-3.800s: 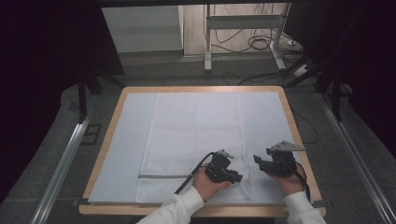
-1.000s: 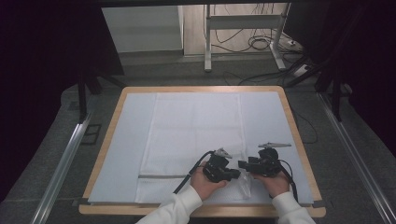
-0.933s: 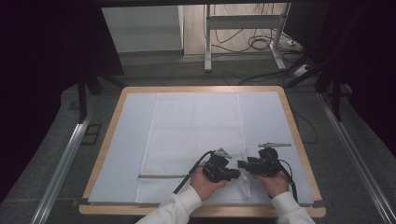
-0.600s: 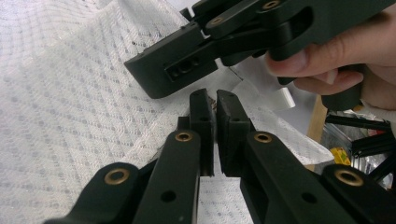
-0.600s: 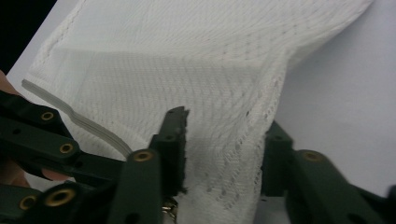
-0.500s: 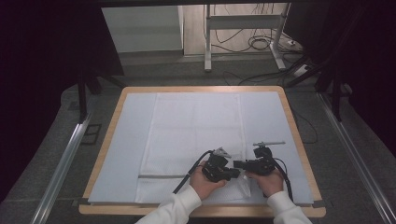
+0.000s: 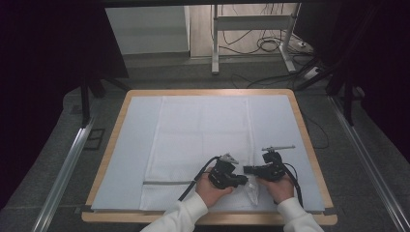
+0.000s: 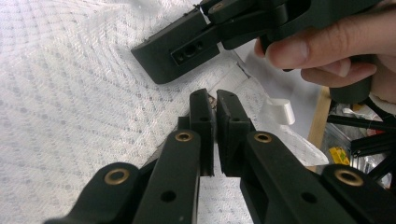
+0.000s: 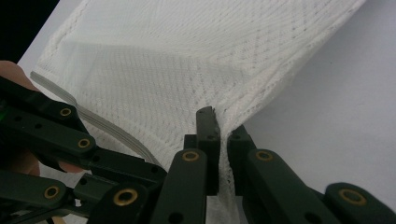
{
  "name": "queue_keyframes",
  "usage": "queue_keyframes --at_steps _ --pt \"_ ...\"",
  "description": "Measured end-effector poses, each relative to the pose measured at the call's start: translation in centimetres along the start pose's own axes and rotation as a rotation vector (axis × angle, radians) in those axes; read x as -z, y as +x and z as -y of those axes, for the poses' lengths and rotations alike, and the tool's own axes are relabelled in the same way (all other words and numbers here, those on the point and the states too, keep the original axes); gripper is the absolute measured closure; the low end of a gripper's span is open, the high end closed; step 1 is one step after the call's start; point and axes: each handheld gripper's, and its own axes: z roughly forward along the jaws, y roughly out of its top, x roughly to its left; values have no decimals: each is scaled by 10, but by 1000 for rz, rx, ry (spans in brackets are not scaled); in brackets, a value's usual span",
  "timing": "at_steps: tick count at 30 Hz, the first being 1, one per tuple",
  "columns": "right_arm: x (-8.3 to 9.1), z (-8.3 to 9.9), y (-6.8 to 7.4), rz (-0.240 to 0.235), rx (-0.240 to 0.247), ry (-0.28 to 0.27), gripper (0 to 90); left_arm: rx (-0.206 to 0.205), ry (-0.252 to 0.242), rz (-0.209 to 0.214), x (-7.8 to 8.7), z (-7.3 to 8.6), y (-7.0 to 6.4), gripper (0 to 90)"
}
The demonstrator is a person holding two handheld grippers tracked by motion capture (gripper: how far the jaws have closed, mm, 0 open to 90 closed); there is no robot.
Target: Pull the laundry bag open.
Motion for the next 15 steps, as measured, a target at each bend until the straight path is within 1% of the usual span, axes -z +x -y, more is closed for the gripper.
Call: queue_keyframes --at_steps 6,7,12,14,15 --pt "0 0 -1 -5 0 -1 874 -1 0 -2 1 0 0 868" --pt "0 0 -1 -6 0 -2 874 4 -4 -1 1 1 0 868" --pt "2 0 -1 -10 -1 -2 875 10 3 -4 0 3 4 868" --pt "2 0 -2 -13 0 -2 875 22 0 -1 0 3 5 868" --pt "2 0 -2 -14 -1 -1 875 16 5 -1 0 3 6 868"
